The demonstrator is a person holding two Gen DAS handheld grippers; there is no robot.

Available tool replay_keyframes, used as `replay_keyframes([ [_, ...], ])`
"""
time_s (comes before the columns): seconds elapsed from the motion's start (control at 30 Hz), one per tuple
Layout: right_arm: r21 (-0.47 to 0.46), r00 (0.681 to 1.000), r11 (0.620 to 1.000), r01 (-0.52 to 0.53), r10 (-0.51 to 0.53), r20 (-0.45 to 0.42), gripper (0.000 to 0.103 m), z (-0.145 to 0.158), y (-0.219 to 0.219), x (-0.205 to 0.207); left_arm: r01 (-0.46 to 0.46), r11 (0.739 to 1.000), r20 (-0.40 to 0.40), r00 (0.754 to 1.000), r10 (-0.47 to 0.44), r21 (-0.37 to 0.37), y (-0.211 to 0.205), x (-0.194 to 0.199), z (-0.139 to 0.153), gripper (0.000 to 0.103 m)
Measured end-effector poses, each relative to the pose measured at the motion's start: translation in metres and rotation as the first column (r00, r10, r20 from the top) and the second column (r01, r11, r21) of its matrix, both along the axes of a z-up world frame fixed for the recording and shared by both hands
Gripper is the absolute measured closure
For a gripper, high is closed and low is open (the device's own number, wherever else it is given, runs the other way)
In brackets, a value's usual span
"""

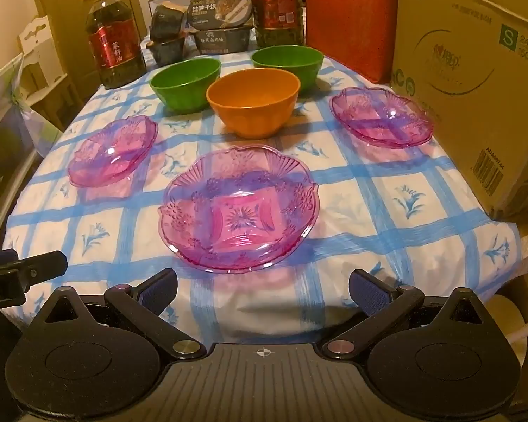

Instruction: Organize plates and bowls

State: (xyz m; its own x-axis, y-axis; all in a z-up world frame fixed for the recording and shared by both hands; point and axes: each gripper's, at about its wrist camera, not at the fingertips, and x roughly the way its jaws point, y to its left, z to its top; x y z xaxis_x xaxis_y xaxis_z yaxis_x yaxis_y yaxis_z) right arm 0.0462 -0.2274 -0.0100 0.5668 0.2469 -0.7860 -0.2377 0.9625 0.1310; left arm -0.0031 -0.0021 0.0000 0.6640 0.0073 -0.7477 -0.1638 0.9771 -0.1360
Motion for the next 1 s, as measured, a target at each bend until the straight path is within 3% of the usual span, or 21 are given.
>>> replay_keyframes([
  [1.0,0.008,1.000,1.000,0.000,0.000,-0.008,0.000,-0.0053,0.0007,-0.0016,0.002,1.000,-0.003,1.000,-0.002,-0.022,-0.0019,0.0012,-0.0032,0.001],
])
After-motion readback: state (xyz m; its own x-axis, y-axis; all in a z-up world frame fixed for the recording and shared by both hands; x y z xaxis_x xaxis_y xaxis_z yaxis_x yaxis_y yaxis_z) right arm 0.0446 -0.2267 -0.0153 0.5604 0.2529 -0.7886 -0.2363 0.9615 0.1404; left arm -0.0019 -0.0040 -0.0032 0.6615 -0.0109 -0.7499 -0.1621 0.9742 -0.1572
